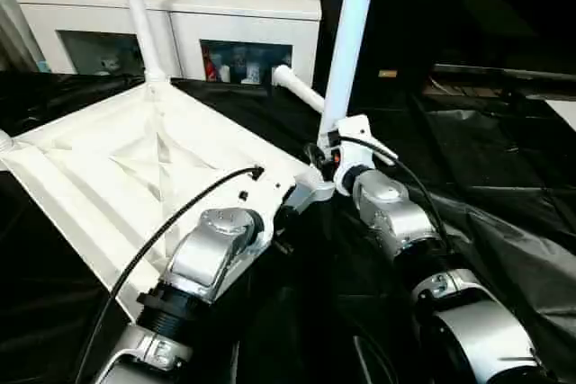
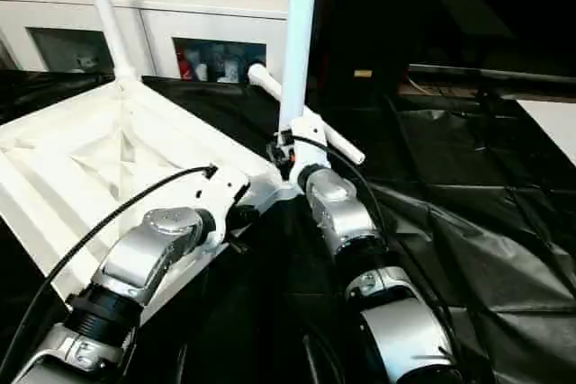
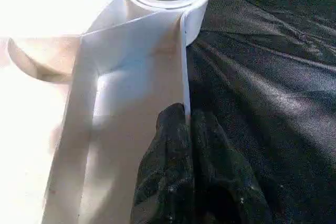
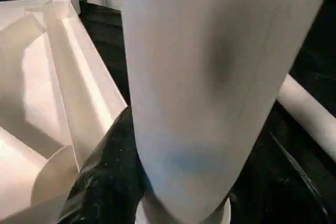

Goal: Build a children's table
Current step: Rotate leg to tighten

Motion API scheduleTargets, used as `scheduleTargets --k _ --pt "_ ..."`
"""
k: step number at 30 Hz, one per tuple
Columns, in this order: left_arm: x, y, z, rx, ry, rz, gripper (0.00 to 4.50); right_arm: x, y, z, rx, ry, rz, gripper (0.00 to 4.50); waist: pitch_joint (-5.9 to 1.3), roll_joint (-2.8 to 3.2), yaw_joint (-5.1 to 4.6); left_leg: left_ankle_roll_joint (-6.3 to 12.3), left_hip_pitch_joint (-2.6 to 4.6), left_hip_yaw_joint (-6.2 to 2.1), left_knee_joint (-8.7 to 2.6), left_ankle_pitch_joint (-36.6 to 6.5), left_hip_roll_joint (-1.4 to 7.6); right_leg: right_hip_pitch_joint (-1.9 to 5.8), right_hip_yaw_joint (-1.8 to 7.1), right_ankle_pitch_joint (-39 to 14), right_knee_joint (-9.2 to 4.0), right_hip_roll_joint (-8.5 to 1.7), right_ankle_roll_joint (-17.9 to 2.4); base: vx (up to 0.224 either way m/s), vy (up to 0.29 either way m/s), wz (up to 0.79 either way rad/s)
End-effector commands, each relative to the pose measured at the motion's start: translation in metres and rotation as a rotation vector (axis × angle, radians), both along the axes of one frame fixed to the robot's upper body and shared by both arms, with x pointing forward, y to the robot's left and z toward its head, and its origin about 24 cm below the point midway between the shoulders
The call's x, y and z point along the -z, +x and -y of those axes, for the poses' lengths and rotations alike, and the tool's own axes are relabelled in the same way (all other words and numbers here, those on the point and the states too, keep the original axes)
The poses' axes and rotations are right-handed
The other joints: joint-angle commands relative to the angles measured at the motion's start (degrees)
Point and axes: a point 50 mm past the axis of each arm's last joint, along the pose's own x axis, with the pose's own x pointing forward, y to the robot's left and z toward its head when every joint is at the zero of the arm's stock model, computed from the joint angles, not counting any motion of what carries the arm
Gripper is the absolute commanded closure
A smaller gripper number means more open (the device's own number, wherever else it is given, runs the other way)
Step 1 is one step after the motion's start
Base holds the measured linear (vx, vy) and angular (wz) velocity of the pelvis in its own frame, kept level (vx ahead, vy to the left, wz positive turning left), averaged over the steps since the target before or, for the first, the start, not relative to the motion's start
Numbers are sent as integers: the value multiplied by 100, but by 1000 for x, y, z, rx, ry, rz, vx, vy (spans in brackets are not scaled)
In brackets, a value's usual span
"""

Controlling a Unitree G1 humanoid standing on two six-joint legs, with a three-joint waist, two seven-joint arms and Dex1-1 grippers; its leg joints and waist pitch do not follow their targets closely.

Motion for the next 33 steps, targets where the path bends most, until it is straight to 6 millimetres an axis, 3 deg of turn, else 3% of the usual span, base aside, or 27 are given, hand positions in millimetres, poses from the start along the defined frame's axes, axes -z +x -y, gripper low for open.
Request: scheduleTargets --k 1,3,7,9,11,14,17,18,22,24,28,30,33 --pt "-19 1 26 110 -55 55 450 62 -33 -9 -70 -66 -288 265 -116 53 -18 -131 -23 -89 -429 -2146 140 20 274 -2227 -648 -382 -466 0 0 0" --pt "-19 1 24 111 -52 57 450 58 -31 -11 -69 -3 -274 195 -110 57 -24 -130 -21 -84 -434 -2198 142 12 276 -2193 -653 -379 -485 0 0 0" --pt "-20 1 19 116 -48 62 450 48 -25 -8 -60 49 -230 182 -140 69 3 -120 -12 -73 -423 -2097 157 19 284 -1911 -643 -396 -610 0 0 0" --pt "-20 2 17 121 -43 70 450 43 -22 -6 -55 56 -206 163 -143 68 0 -49 -84 -57 -417 -1661 155 71 280 -1308 -565 -372 -766 0 0 0" --pt "-20 2 16 124 -42 75 450 40 -20 -5 -55 63 -194 147 -152 83 8 -28 -79 -45 -403 -1575 157 73 278 -1292 -571 -388 -792 0 0 0" --pt "-23 2 12 149 -47 106 450 31 -17 -4 -83 85 -147 124 -190 82 14 39 -133 -33 -357 -1044 147 128 276 -574 -486 -375 -884 0 0 0" --pt "-25 0 5 204 -34 139 450 14 -16 -2 -179 128 -59 99 -204 87 27 110 -142 -26 -328 -813 150 141 267 -110 -442 -363 -966 0 0 0" --pt "-27 -2 2 237 -30 160 450 10 -18 0 -216 136 -35 94 -216 73 34 188 -155 -31 -309 -561 156 171 259 348 -389 -350 -1028 0 0 0" --pt "-26 -7 -13 324 -11 177 450 2 -27 12 -340 101 8 59 -255 81 73 343 -145 -32 -234 -44 150 201 247 1246 -303 -316 -1167 0 0 0" --pt "-25 -12 -23 387 6 189 450 2 -35 20 -429 45 9 53 -250 78 55 428 -141 0 -204 -6 136 178 256 1560 -277 -299 -1230 0 0 0" --pt "-28 -21 -34 485 -27 195 450 0 -48 29 -558 18 11 53 -238 77 106 400 -138 -1 -216 -189 145 202 265 1348 -287 -318 -1244 0 0 0" --pt "-29 -28 -48 554 -29 153 450 -3 -63 37 -694 -9 15 53 -223 85 133 360 -121 -2 -230 -373 160 188 265 1058 -306 -318 -1195 0 0 0" --pt "-31 -32 -54 602 -35 151 450 -4 -71 40 -764 -15 -1 53 -204 91 140 315 -106 -2 -248 -522 173 165 272 799 -323 -316 -1171 0 0 0"
